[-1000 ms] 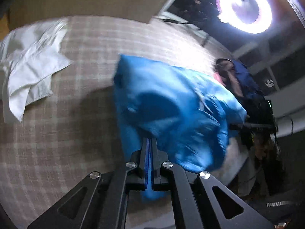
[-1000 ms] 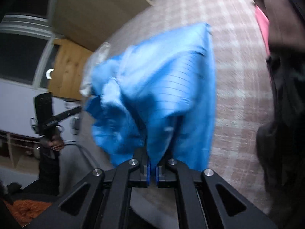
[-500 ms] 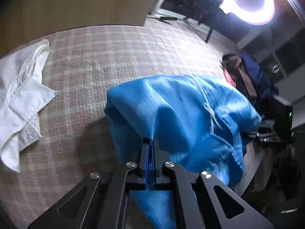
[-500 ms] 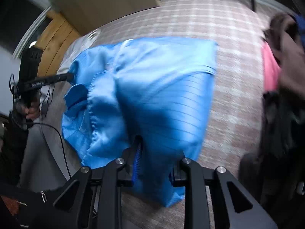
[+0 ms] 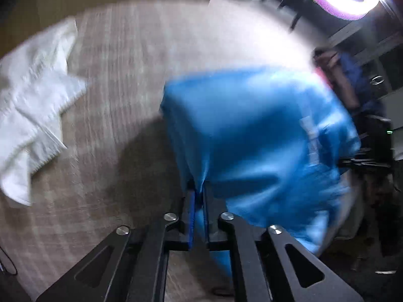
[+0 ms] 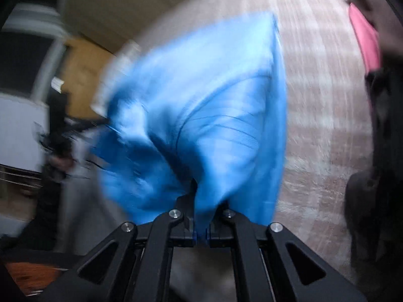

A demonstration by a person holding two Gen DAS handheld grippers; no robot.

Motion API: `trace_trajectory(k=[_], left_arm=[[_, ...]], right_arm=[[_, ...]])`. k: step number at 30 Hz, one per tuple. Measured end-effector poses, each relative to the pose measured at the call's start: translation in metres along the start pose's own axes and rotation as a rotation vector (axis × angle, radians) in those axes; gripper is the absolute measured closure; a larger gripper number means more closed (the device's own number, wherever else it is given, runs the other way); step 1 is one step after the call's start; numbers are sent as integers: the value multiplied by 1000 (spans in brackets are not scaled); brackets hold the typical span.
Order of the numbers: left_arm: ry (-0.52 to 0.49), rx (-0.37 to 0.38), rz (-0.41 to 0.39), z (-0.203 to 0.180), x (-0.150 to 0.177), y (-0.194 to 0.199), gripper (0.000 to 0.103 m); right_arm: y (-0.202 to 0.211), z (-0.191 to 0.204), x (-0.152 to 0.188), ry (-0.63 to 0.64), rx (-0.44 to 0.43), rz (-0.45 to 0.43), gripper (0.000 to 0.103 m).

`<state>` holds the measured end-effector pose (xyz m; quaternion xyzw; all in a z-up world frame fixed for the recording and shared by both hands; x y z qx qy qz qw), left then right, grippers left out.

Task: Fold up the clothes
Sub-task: 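Lay the coat down on the rug and open both grippers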

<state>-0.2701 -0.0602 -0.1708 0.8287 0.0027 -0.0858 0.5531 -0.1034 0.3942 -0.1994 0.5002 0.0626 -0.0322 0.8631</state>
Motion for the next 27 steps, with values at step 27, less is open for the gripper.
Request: trace_trajectory(k=[27], left_arm=[[-211, -38, -263, -53, -39, 30, 79]], right_arm=[[29, 55, -82, 267, 320, -256, 95]])
Point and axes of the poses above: each gripper's, at about its wrist camera, not at the fingertips, and y roughly against the way its jaws point, z to its left, x to its underside, the point moved 2 cm from there along -y, roughly the way its jaws point, and after that the axes turned 5 degrees about x, right-handed, at the moved point
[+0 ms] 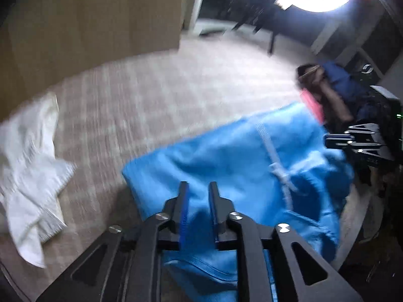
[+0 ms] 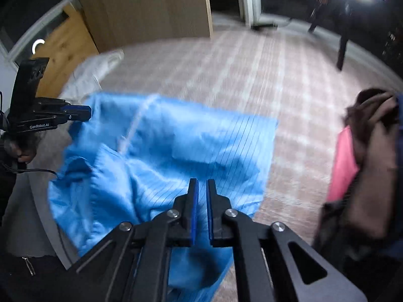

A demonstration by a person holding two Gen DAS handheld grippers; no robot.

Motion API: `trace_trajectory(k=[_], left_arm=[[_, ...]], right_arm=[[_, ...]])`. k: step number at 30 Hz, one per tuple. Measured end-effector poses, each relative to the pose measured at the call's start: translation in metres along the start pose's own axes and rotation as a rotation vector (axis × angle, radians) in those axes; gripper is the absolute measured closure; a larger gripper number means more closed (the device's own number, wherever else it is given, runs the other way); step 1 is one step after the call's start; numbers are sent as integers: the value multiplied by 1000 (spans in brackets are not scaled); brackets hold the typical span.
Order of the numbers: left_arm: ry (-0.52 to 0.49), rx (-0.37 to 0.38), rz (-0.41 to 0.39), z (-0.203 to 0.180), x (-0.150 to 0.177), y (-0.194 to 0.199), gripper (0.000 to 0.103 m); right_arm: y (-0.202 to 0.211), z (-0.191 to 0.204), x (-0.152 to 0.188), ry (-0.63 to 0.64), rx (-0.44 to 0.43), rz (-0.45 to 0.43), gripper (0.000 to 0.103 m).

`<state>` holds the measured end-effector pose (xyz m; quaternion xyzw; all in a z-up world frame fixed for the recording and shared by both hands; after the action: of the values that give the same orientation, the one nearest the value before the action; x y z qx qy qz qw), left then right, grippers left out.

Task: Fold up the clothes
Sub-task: 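Lay the coat down on the rug and open both grippers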

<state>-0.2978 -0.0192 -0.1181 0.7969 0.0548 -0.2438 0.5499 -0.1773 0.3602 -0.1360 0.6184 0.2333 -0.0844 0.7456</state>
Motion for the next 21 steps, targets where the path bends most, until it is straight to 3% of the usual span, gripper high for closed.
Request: trace_trajectory(k=[2, 4, 6, 9, 12, 15, 16, 18, 19, 21], left_arm=[[-38, -13, -18, -4, 2, 3, 67], [-41, -67, 79, 5, 13, -18, 68], [-15, -87, 87, 10, 22, -12, 78], [9, -88, 70, 11, 32, 4, 78], [-1, -29, -1, -3, 38, 34, 78], [-63, 40, 14, -26, 37, 25, 76], [-63, 33, 54, -26, 40, 11, 76], [-61, 16, 139, -24, 45, -18, 75], [-69, -40, 194, -19, 52, -35, 75], [-52, -53, 190, -14, 55, -29, 78]], right_arm=[[0, 0, 4, 20, 27, -3, 84], [-8, -2, 11, 48, 73, 21, 81], [-16, -12, 26, 91, 131, 100, 82], [6, -24, 34, 91, 228, 74, 82], [43, -28, 29, 13, 165, -21, 81], [59, -13, 21, -22, 47, -91, 81], [52, -4, 20, -14, 28, -91, 81], [25, 6, 28, 36, 43, -28, 81], [9, 10, 35, 65, 65, 12, 81], [-17, 9, 50, 116, 155, 105, 81]])
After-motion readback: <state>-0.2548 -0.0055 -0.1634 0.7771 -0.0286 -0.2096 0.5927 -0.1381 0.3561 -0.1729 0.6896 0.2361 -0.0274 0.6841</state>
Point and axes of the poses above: each gripper's, at about its wrist camera, not at the fingertips, and y roughly against the way its jaws point, z to its left, x to its underside, the point moved 2 cm from there along -y, roughly the way its jaws point, and after that the axes turned 5 degrees about x, right-handed, at the moved point
